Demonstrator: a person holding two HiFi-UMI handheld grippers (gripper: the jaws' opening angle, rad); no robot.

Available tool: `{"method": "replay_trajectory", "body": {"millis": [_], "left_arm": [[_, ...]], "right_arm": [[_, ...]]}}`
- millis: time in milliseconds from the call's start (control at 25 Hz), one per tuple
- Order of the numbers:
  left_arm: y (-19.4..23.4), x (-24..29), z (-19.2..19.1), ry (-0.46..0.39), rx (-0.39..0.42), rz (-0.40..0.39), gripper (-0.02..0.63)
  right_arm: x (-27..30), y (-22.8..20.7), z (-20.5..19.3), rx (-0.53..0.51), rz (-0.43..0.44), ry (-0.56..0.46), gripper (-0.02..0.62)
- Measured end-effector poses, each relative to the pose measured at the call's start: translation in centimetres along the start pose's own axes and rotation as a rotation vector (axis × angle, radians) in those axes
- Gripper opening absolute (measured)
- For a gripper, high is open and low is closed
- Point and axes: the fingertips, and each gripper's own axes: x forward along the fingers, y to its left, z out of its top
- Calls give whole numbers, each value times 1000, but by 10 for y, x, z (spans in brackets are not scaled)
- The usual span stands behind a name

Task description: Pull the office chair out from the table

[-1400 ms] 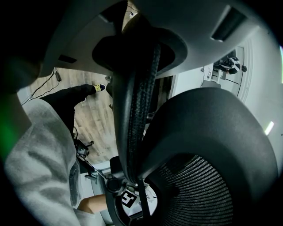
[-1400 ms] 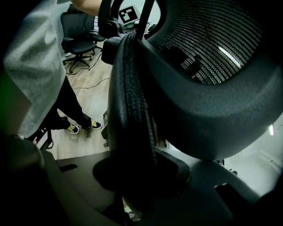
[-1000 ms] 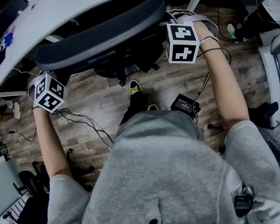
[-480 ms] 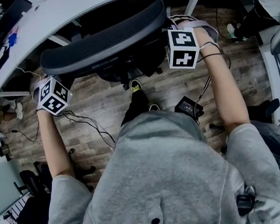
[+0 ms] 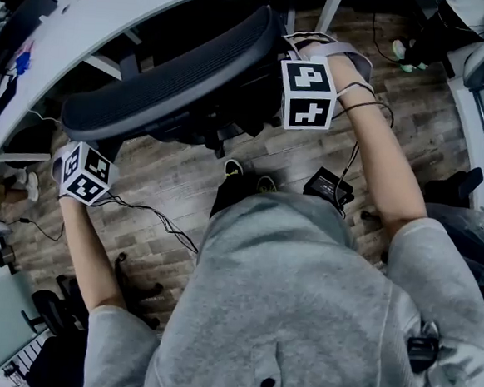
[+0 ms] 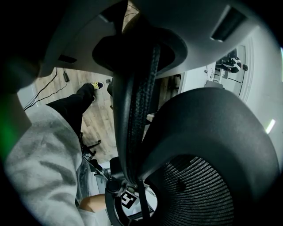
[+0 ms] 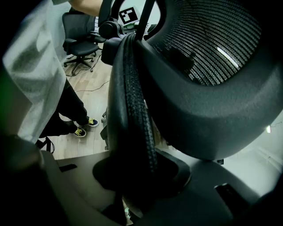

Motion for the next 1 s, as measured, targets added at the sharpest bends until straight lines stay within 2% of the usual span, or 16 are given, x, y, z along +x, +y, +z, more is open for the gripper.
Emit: {"method": "replay_trajectory", "body": {"millis": [1000], "left_arm": [[-25,-19,-8,-5,3,17,112]], "right_arm": [[-16,26,13,2,-4,6,141]]}}
